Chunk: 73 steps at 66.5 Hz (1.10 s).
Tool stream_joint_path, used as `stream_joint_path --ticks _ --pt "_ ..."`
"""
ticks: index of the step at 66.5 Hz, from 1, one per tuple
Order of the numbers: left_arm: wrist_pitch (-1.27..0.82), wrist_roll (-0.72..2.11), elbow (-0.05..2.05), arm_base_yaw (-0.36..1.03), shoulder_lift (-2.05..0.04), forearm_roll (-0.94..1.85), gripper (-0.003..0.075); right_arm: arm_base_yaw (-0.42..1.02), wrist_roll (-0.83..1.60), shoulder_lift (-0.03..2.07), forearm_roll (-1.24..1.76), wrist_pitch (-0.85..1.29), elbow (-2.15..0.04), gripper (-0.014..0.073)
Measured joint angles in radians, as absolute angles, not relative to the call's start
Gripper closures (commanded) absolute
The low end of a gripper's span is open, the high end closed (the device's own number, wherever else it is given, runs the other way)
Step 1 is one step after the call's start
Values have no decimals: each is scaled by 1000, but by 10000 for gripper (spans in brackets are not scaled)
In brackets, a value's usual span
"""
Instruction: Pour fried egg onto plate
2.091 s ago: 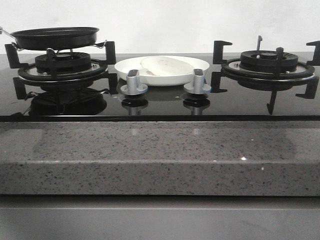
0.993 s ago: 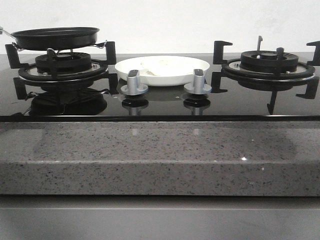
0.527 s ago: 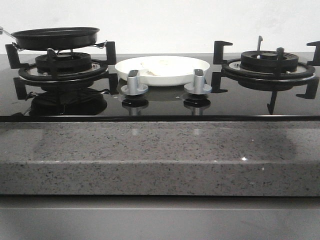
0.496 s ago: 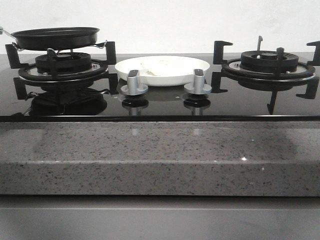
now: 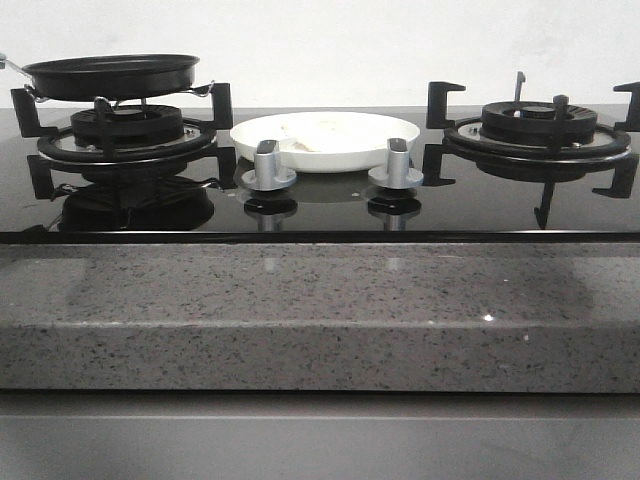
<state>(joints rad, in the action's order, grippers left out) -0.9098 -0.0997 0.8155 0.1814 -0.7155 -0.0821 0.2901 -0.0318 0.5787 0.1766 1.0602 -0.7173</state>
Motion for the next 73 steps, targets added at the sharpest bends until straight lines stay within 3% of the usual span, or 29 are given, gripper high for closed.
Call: stream_joint_path --ticks 44,73 --pt "-885 -100 776 193 -685 -89 741 290 -32 579 177 1062 -717 662" --pt "-391 -109 271 49 -248 -37 741 290 -32 579 177 1062 -717 662"
